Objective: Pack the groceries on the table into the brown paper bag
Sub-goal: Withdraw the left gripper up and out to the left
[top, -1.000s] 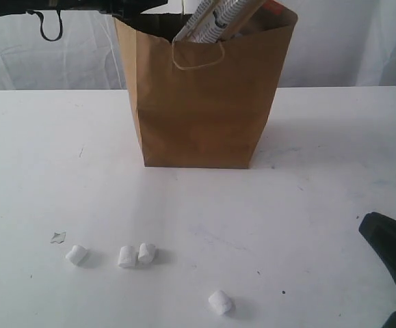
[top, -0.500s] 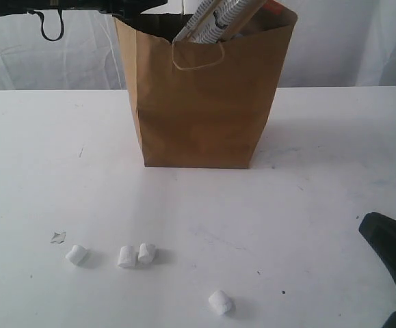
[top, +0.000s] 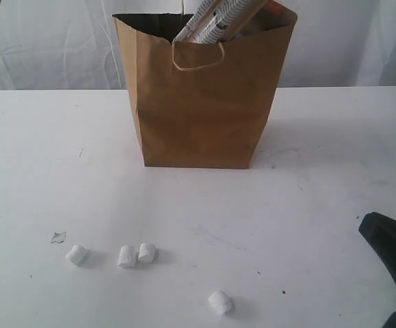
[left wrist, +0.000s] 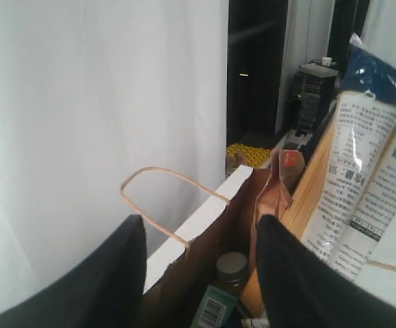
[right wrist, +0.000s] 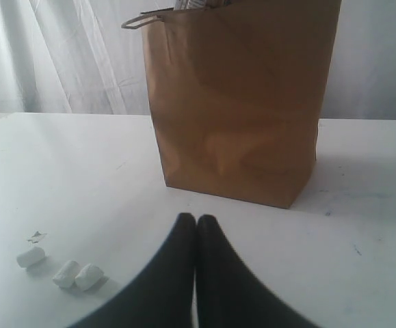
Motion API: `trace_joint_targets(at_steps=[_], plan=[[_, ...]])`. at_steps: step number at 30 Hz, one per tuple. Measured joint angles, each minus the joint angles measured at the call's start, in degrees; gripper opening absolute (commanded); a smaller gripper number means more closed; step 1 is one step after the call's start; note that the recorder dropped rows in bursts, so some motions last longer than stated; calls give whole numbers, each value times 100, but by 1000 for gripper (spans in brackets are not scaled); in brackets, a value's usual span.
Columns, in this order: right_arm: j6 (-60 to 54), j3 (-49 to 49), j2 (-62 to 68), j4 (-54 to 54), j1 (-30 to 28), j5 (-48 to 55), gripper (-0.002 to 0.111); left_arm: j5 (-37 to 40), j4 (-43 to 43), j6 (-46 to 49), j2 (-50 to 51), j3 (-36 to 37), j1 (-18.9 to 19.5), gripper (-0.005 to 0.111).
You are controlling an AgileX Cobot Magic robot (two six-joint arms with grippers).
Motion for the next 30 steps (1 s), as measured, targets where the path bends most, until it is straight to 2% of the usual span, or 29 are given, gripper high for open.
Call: trace_joint_targets(at_steps=[3, 10, 17, 22, 26, 30], plan=[[0, 0, 0, 0, 0, 0, 0, -35, 0, -379, -370, 506, 252, 50], [0, 0, 0, 0, 0, 0, 0, -141, -13, -712, -851, 2215, 491, 50], [0, 0, 0, 0, 0, 0, 0, -107, 24, -447, -1262, 3847, 463, 50], [0, 0, 0, 0, 0, 0, 0, -130, 24, -339, -1627, 4386, 442, 50], [0, 0, 0, 0, 0, 0, 0, -104, 24, -323, -1851, 4540, 442, 50], [0, 0, 0, 0, 0, 0, 0, 249, 24, -315, -2037, 4569, 442, 50]])
